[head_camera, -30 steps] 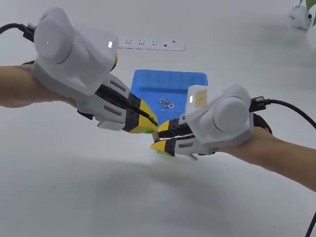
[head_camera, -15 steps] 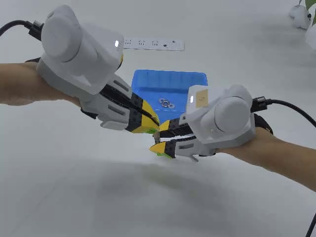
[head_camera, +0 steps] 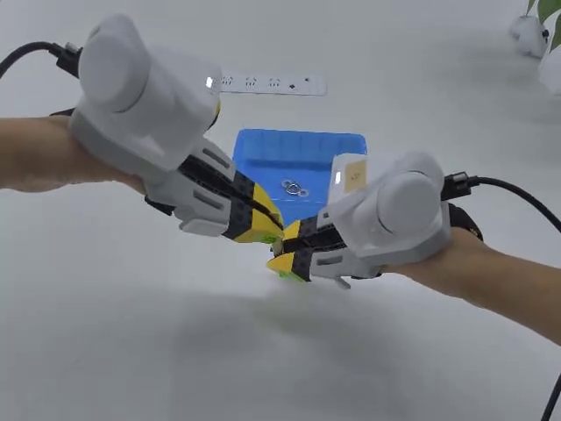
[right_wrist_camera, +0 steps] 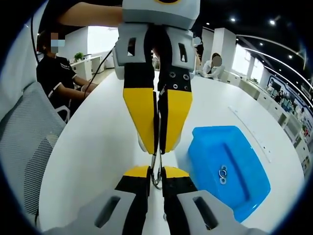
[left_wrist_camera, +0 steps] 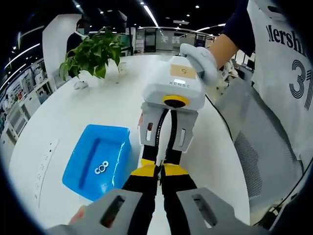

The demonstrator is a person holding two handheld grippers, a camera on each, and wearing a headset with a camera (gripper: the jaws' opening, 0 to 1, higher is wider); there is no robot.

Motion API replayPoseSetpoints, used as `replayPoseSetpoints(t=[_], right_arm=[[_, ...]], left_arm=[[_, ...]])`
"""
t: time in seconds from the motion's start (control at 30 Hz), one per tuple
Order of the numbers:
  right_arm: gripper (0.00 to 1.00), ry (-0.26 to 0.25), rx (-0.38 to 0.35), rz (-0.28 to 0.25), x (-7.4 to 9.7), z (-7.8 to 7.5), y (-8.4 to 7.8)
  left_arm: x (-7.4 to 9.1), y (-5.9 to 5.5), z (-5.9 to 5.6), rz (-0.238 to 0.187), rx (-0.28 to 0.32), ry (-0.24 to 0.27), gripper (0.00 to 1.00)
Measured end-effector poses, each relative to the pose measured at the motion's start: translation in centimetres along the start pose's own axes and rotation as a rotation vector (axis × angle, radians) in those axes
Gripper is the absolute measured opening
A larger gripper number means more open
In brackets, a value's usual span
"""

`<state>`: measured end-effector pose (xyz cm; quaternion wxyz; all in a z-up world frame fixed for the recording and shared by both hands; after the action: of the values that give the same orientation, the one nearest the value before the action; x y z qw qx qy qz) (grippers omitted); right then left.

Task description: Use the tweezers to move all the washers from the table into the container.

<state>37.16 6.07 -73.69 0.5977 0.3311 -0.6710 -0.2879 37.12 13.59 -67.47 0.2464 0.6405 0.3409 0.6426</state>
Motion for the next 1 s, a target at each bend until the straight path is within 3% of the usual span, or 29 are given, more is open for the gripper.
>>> replayPoseSetpoints(t=[0.67, 1.0], right_arm=[[0.1, -0.079, 0.061, -0.043, 3.4, -1.3, 4.6], [0.1, -0.145, 0.103, -0.058, 4.9, -3.7, 6.4]], left_arm=[[3.8, 4.7, -0.3, 0.001, -0.133, 0.04, 0.06], [5.4, 6.8, 1.0, 0.01, -0.203, 0.081, 0.06]])
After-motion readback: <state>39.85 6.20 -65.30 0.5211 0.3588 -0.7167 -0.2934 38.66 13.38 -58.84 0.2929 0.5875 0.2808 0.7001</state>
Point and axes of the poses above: the centre of the closed fingertips' face, and the gripper's own axes: x roughly backward along the fingers, z roughly to its left, y roughly out of its top, the point moved 7 cm from there along x, roughly backward along the fingers, and after that the axes turned 2 degrees about x, right-handed, at the moved point
